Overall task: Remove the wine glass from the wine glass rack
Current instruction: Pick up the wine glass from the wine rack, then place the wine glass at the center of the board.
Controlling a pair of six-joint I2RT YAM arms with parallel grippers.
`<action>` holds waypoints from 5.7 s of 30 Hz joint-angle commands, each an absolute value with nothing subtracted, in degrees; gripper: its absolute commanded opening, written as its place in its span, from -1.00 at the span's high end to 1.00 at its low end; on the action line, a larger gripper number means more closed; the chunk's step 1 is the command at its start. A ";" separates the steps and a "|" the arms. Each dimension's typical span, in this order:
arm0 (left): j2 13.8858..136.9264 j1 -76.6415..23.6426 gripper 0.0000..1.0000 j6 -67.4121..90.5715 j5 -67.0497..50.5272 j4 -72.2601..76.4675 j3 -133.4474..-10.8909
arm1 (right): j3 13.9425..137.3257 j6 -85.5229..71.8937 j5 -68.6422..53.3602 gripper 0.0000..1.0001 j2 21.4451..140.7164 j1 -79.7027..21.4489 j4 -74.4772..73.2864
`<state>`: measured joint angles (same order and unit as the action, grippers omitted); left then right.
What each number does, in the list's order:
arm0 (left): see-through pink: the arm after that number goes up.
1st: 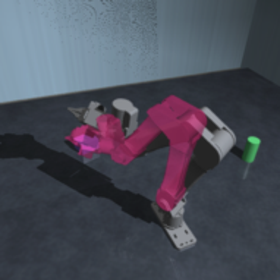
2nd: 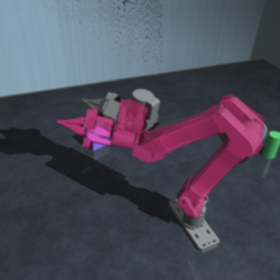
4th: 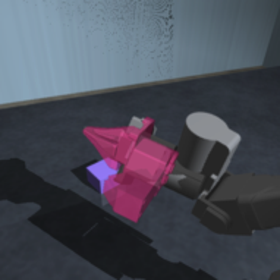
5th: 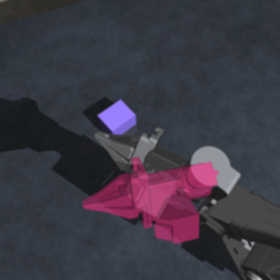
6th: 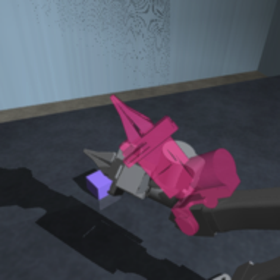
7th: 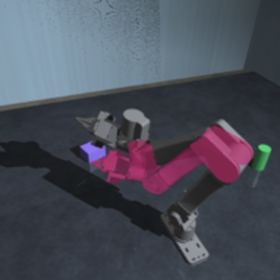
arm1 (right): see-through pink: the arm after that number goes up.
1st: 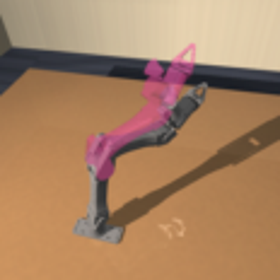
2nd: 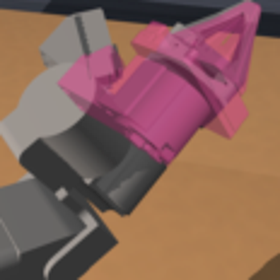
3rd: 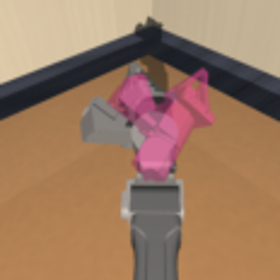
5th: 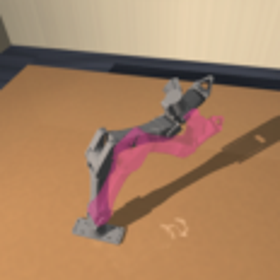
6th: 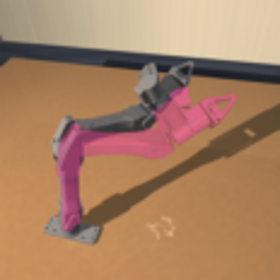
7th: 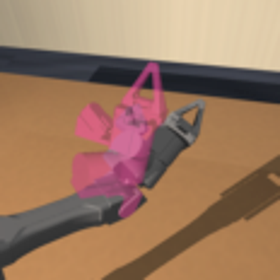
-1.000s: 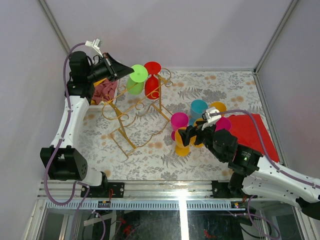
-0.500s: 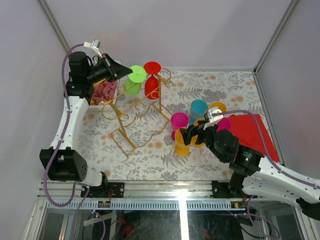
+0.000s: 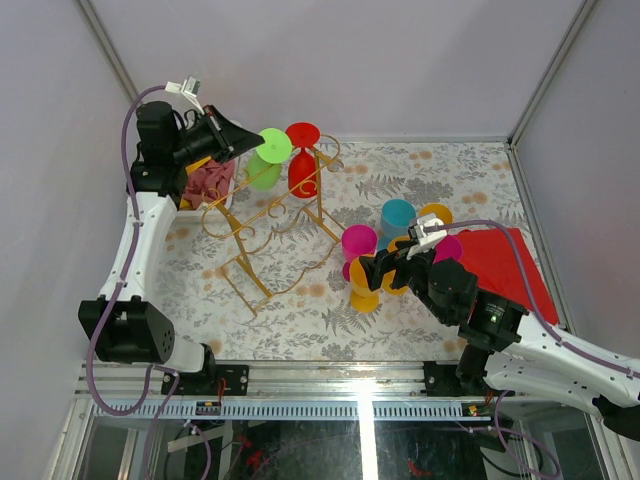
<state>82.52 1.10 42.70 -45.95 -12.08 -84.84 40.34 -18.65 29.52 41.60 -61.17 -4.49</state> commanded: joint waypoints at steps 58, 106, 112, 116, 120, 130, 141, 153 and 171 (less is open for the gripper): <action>44.29 6.40 1.00 20.66 -16.09 -58.40 -86.30 | 43.81 -24.05 27.49 -0.98 39.68 -60.93 -4.50; 46.50 -28.12 1.00 18.80 -48.63 -45.14 -69.27 | 42.66 -23.67 -19.62 -0.79 43.78 -60.92 12.59; 49.54 -36.11 1.00 19.69 -42.18 -42.48 -68.92 | 43.88 -24.87 -19.40 -0.71 47.44 -60.91 13.47; 49.25 -41.05 1.00 20.83 -34.68 -39.90 -69.02 | 44.71 -26.01 -19.61 -0.64 48.60 -60.91 13.12; 48.40 -44.52 1.00 23.17 -32.82 -34.15 -66.02 | 44.80 -26.35 -20.11 -0.53 48.61 -60.92 12.59; 46.18 -48.63 1.00 23.56 -27.99 -29.53 -60.74 | 44.72 -26.68 -19.69 0.38 46.88 -60.91 11.85; 41.84 -49.04 1.00 25.40 -24.99 -24.47 -56.35 | 45.09 -26.98 -22.07 0.96 46.61 -60.91 11.12; 40.58 -48.99 1.00 27.15 -25.97 -19.26 -53.69 | 45.43 -27.52 -25.64 0.68 47.80 -60.91 11.96; 37.72 -48.99 0.83 28.56 -24.79 -17.34 -49.69 | 44.70 -26.69 -24.17 1.00 47.21 -60.91 12.95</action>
<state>39.07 -49.12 28.25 -27.81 -21.45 -51.05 42.92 -27.70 -24.40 48.84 -60.73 9.78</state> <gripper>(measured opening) 0.021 0.051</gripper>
